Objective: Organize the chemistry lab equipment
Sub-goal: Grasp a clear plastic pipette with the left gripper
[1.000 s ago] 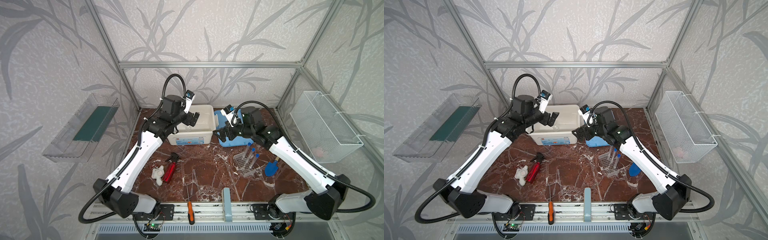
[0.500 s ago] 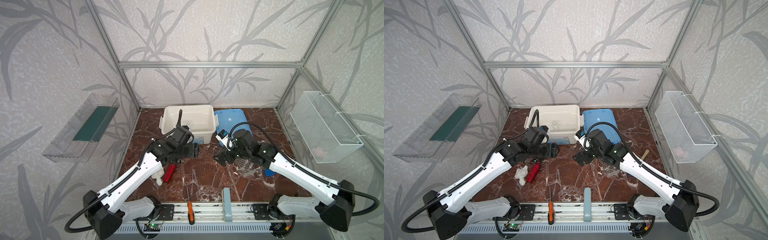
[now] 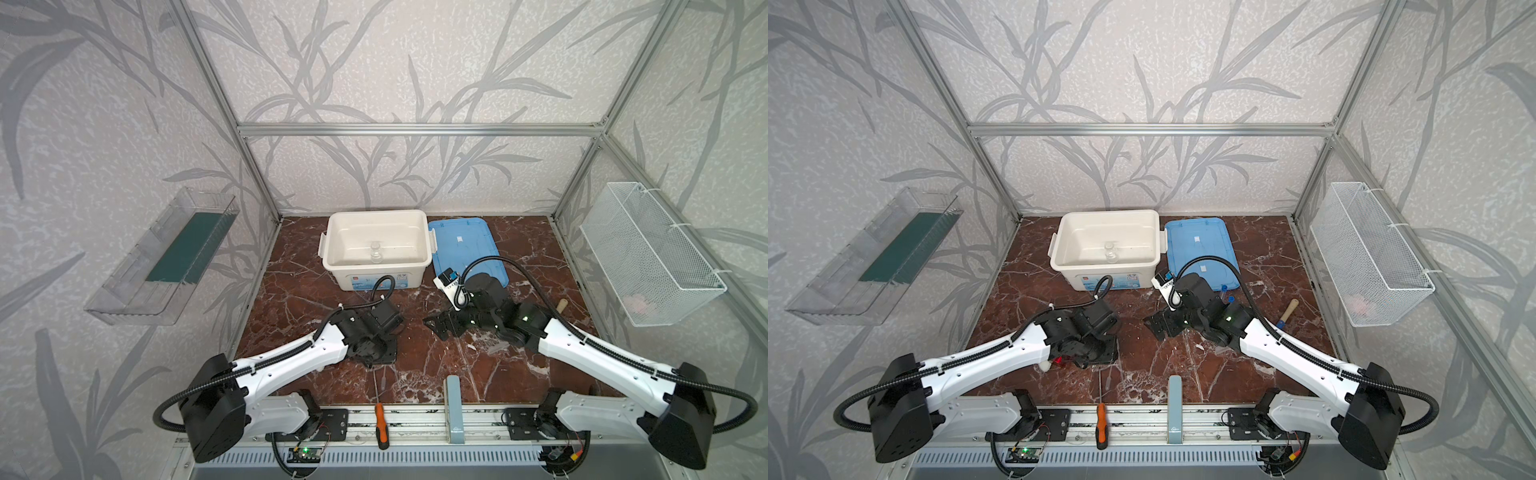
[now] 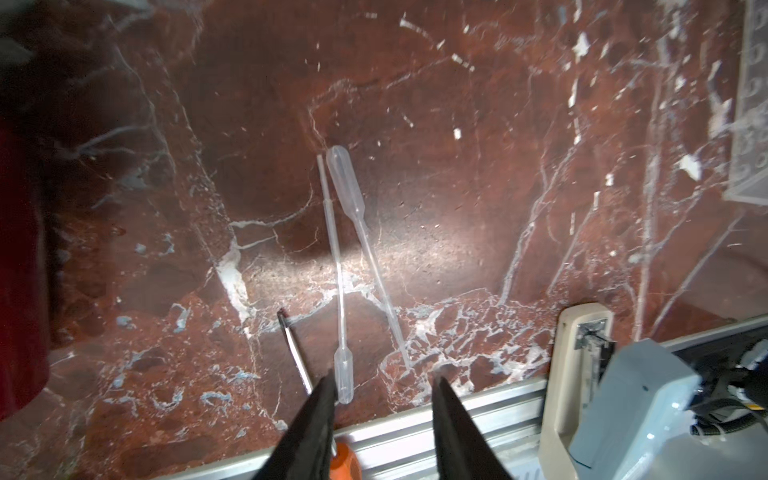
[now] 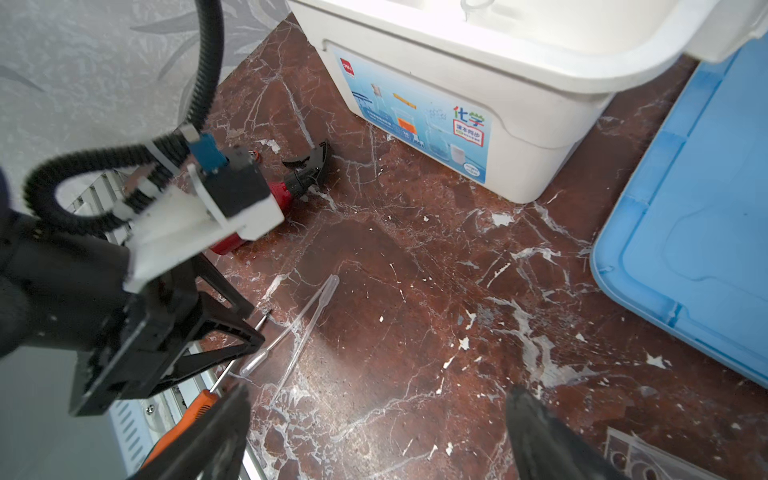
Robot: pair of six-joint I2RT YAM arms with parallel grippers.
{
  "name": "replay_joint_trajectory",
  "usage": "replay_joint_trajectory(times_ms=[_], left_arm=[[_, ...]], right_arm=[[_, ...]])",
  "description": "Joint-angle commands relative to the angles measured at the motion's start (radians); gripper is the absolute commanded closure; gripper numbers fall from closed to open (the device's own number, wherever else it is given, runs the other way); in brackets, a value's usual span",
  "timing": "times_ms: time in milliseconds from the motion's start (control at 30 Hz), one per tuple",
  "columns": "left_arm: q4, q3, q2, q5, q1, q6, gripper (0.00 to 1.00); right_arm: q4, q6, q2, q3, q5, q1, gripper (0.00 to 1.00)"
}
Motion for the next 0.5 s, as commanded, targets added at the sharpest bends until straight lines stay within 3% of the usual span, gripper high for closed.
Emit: replay_joint_trajectory(times_ms=[0, 467], left_arm=[[0.053, -0.040, 0.035, 0.002, -0.026, -0.076, 0.63], [0.042, -0.067, 0.151, -0.078, -0.109, -0.104, 0.73]], right_arm=[[0.072, 0.066, 0.029, -0.007, -0.028, 0.020, 0.07], [0.059, 0.081, 0.041, -0.020, 0.007, 0.042, 0.07]])
